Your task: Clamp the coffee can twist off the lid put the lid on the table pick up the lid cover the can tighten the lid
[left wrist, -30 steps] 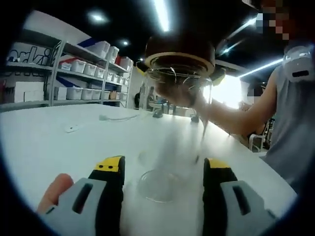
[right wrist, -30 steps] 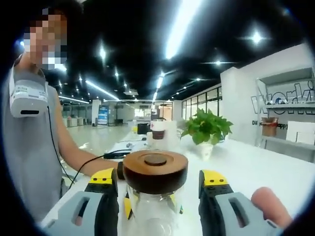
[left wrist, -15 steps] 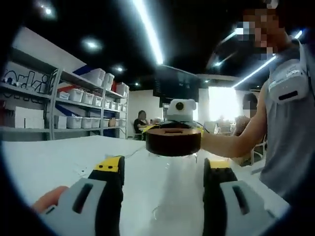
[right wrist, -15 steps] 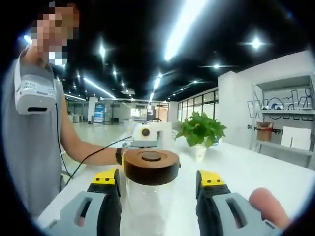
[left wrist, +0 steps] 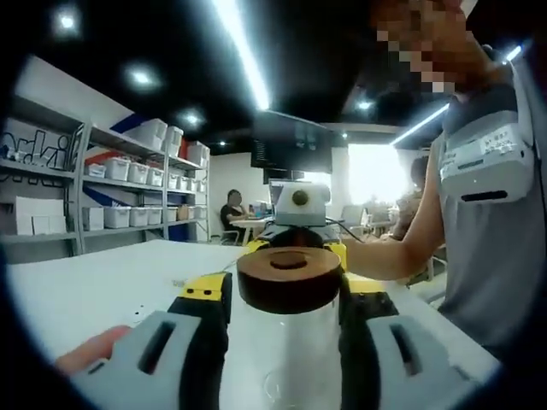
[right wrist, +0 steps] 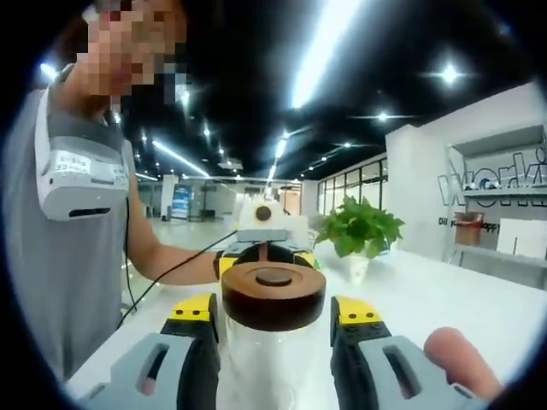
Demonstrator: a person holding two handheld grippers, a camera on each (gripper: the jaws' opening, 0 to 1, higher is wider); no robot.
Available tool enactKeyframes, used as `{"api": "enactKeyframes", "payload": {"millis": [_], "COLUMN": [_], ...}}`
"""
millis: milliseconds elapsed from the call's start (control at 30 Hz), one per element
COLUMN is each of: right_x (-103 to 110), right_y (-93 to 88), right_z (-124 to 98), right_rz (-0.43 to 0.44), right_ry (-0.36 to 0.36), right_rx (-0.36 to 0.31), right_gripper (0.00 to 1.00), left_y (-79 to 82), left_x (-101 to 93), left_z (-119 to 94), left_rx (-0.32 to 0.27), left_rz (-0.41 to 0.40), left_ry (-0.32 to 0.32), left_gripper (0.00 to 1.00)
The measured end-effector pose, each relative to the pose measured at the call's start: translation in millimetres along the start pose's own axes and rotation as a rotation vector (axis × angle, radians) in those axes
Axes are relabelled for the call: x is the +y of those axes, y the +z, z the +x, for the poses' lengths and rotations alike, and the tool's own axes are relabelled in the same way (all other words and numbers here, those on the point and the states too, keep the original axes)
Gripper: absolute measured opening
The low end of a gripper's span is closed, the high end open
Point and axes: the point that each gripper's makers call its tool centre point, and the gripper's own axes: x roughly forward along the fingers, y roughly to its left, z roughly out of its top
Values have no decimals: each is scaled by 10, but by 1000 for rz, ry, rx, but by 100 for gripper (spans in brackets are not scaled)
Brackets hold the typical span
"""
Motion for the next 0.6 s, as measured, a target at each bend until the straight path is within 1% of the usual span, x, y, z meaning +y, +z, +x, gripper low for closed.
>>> {"api": "enactKeyframes", "payload": {"millis": [100,167,433,600], "right_x": [-20,-40,-9,-12], "right_y": [-2,16,54,59], "right_z": [11,11,33,37], "right_rz": [-3,-6,-31,-45], "right_ry": [-1,-1,22,12], "right_rx": [-4,-12,-27,-20], "right_gripper": [46,48,43,43], "left_y": [-10,-9,18,24], "left_x": [-7,1,44,50], "left_z": [-5,-17,-27,-3], "left_rx": [7,11,-9,-17], "left_rz": [8,12,18,14], "left_ry": [-5,-5,-18,-24], "left_gripper": [38,38,38,38]}}
